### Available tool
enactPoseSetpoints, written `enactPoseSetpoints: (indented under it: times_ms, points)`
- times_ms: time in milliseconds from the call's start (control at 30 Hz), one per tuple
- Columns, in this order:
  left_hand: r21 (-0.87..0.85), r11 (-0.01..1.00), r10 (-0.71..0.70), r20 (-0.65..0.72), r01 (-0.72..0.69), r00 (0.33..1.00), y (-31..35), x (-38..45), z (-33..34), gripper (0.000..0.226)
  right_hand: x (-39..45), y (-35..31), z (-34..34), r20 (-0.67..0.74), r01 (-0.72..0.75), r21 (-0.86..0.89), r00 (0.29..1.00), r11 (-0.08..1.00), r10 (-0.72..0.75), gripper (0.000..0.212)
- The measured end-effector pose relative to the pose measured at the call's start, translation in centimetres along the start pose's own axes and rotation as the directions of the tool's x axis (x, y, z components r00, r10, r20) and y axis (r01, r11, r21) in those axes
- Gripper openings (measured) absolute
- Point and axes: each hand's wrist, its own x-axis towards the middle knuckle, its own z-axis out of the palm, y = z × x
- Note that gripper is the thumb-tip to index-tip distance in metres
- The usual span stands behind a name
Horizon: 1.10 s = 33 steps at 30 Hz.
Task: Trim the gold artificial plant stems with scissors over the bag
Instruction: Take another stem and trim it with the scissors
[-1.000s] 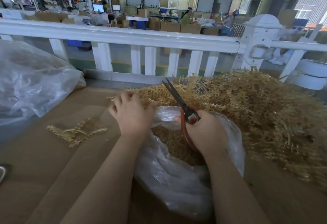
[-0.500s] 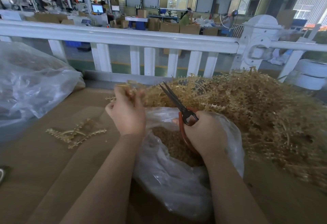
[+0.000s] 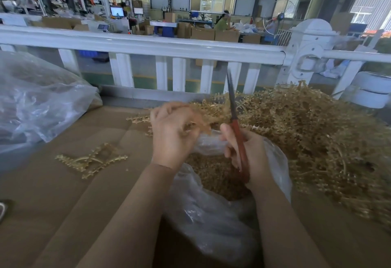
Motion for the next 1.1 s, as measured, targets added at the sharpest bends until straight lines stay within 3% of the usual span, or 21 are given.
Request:
enactPoseSetpoints:
  times_ms: [67,167,233,333,433,500,533,600,667,700,733,800,867,967,1100]
  points:
    - [0.147,0.975,0.167,0.027,-0.169,0.986,0.3,-0.5,0.4,0.015,0.0,-0.2,0.1,0.074,-0.017,0.182,0.997,0.983,0.003,0.069]
    - [0.23,0.93,0.295,0.003,-0.288,0.955,0.2,-0.9,0.4,0.01,0.1,-0.3,0.0,0.074,0.023,0.205,0.997,0.978,-0.039,0.078]
    - [0.262,0.9,0.361,-0.005,-0.348,0.932,0.5,-1.0,0.4,0.013,0.1,-0.1,-0.2,0.067,0.026,0.179,0.997,0.984,-0.038,0.068]
    - [0.255,0.893,0.379,0.02,-0.371,0.925,1.1,-1.1,0.7,0.014,0.2,0.0,0.0,0.037,-0.005,0.177,0.999,0.984,-0.001,0.036]
    - [0.183,0.966,0.173,0.059,-0.181,0.983,1.0,-0.9,0.8,0.015,0.2,-0.2,0.3,-0.009,0.017,0.253,1.0,0.967,-0.015,0.022]
    - [-0.021,0.993,-0.115,0.098,0.117,0.989,1.0,-0.9,0.7,0.036,0.1,-0.3,0.2,-0.045,0.063,0.269,0.998,0.961,-0.053,0.02]
    - [-0.181,0.937,-0.276,0.136,0.298,0.952,1.2,-0.9,0.6,0.043,0.1,-0.3,0.2,-0.062,0.081,0.269,0.996,0.96,-0.067,0.02]
    - [-0.482,0.646,-0.533,0.269,0.592,0.802,1.9,-0.8,0.3,0.039,0.1,-0.3,0.1,-0.079,0.101,0.282,0.993,0.954,-0.082,0.019]
    - [-0.604,0.324,-0.622,0.443,0.728,0.645,2.3,-0.6,0.2,0.029,0.0,-0.3,0.3,-0.078,0.107,0.283,0.993,0.953,-0.088,0.02]
    - [-0.603,0.238,-0.61,0.517,0.761,0.6,2.3,-0.7,0.2,0.039,0.0,-0.4,0.3,-0.075,0.11,0.286,0.993,0.952,-0.092,0.02]
    - [-0.579,0.214,-0.579,0.573,0.786,0.58,2.3,-0.7,0.2,0.056,0.0,-0.3,0.3,-0.07,0.114,0.299,0.993,0.948,-0.097,0.02]
    - [-0.492,0.278,-0.525,0.641,0.825,0.56,2.5,-1.0,0.4,0.081,-0.2,-0.5,0.5,-0.054,0.114,0.331,0.993,0.937,-0.101,0.019]
    - [-0.449,0.345,-0.51,0.647,0.824,0.567,2.7,-1.5,0.7,0.069,-0.3,-0.6,0.7,-0.02,0.103,0.352,0.995,0.93,-0.102,0.016]
    - [-0.498,0.359,-0.556,0.565,0.789,0.61,2.6,-1.9,1.2,0.023,-0.2,-0.4,0.9,0.027,0.075,0.319,0.996,0.945,-0.088,0.022]
    - [-0.577,0.315,-0.618,0.478,0.753,0.624,2.1,-1.6,1.0,0.021,0.0,-0.1,0.4,0.069,0.056,0.329,0.994,0.943,-0.083,0.033]
